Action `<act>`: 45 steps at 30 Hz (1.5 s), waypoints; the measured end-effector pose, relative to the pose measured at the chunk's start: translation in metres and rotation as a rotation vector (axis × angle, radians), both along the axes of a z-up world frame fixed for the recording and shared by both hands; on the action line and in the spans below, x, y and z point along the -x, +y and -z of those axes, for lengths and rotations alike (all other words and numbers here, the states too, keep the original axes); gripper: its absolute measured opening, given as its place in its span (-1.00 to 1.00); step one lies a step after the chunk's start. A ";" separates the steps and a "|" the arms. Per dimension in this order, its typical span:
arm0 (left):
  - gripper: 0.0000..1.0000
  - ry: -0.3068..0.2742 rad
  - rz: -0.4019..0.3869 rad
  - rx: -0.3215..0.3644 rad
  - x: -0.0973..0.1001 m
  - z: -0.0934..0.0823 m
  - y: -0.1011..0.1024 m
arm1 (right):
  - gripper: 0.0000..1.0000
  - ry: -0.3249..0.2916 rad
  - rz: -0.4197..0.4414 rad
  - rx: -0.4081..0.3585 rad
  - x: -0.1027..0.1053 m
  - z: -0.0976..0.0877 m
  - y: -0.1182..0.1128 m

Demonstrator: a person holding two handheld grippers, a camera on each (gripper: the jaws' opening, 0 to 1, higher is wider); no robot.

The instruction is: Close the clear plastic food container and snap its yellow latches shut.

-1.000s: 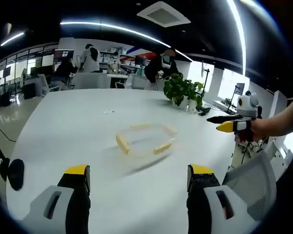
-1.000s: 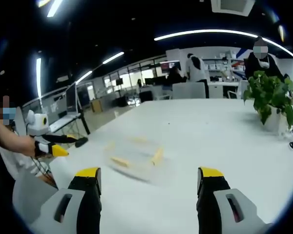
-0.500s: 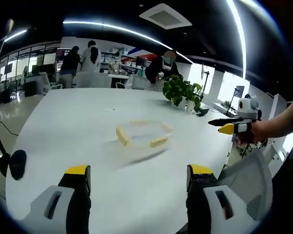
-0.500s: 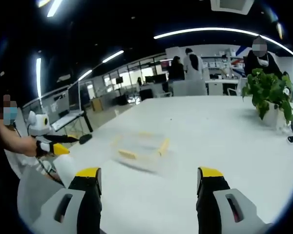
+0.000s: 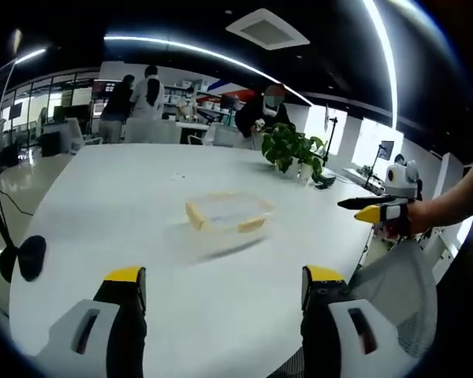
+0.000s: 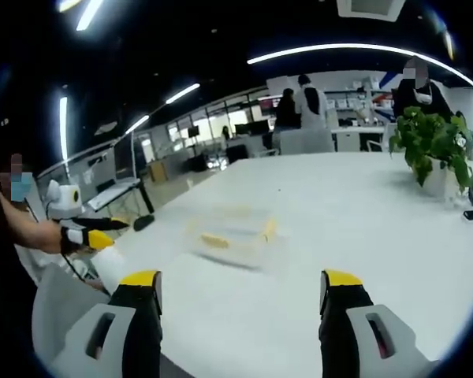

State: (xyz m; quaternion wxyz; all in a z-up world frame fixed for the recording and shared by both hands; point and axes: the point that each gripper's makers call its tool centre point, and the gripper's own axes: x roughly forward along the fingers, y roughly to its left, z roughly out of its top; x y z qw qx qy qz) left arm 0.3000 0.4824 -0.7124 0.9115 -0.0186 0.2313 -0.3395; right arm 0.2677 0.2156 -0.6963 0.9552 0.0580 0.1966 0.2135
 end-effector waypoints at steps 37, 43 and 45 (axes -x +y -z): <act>0.62 -0.102 0.017 -0.040 0.039 0.015 -0.007 | 0.74 -0.122 -0.050 -0.009 0.026 0.001 0.016; 0.61 -0.109 0.037 -0.040 0.040 0.016 -0.010 | 0.71 -0.100 -0.095 0.046 0.027 0.012 0.022; 0.61 -0.106 0.045 -0.044 0.041 0.018 -0.011 | 0.70 -0.096 -0.091 0.039 0.027 0.013 0.021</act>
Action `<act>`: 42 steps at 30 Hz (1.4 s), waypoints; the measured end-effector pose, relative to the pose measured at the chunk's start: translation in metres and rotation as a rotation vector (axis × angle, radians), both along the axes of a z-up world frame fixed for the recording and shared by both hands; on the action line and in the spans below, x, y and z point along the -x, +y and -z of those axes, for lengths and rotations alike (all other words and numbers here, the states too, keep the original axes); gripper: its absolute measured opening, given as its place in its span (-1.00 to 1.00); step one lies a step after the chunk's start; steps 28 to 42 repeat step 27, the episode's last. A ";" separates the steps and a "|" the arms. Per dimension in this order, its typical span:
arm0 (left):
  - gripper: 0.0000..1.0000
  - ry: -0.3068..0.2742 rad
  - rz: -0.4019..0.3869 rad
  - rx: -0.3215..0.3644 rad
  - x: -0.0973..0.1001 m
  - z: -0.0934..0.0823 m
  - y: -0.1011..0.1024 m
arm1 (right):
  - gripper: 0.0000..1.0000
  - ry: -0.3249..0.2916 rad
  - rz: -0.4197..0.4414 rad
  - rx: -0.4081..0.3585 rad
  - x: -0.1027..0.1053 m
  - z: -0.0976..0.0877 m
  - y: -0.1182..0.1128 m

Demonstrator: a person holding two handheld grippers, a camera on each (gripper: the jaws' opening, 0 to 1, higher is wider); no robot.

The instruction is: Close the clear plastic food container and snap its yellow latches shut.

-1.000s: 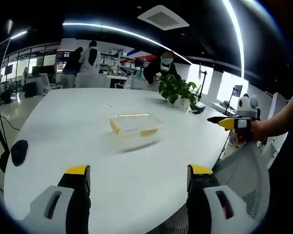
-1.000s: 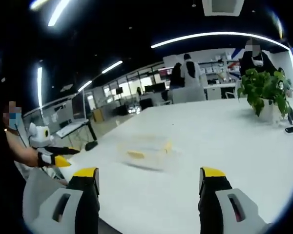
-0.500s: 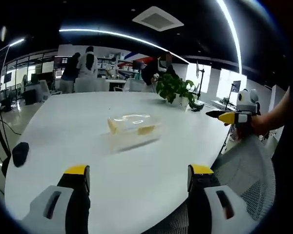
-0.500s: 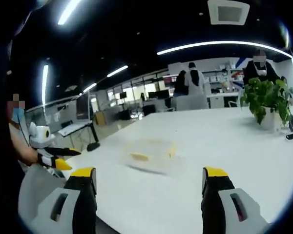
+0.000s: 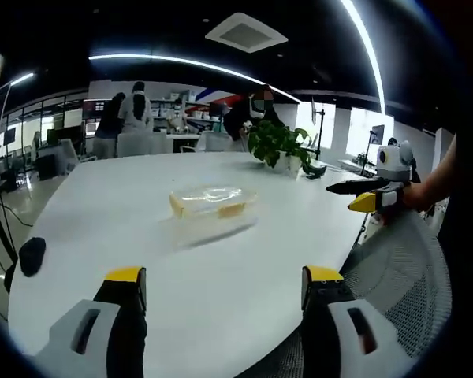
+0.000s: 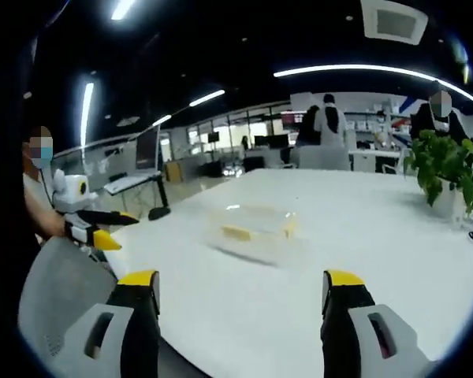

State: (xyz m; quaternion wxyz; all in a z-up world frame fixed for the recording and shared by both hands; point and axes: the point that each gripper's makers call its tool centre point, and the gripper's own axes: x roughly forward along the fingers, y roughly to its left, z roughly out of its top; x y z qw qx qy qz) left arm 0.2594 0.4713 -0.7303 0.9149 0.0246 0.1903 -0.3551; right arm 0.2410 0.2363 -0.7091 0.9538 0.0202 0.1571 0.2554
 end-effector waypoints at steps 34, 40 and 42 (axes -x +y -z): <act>0.53 0.083 0.033 0.016 0.008 0.015 -0.004 | 0.65 0.078 -0.024 0.108 0.006 0.028 -0.001; 0.53 0.083 0.033 0.016 0.008 0.015 -0.004 | 0.65 0.078 -0.024 0.108 0.006 0.028 -0.001; 0.53 0.083 0.033 0.016 0.008 0.015 -0.004 | 0.65 0.078 -0.024 0.108 0.006 0.028 -0.001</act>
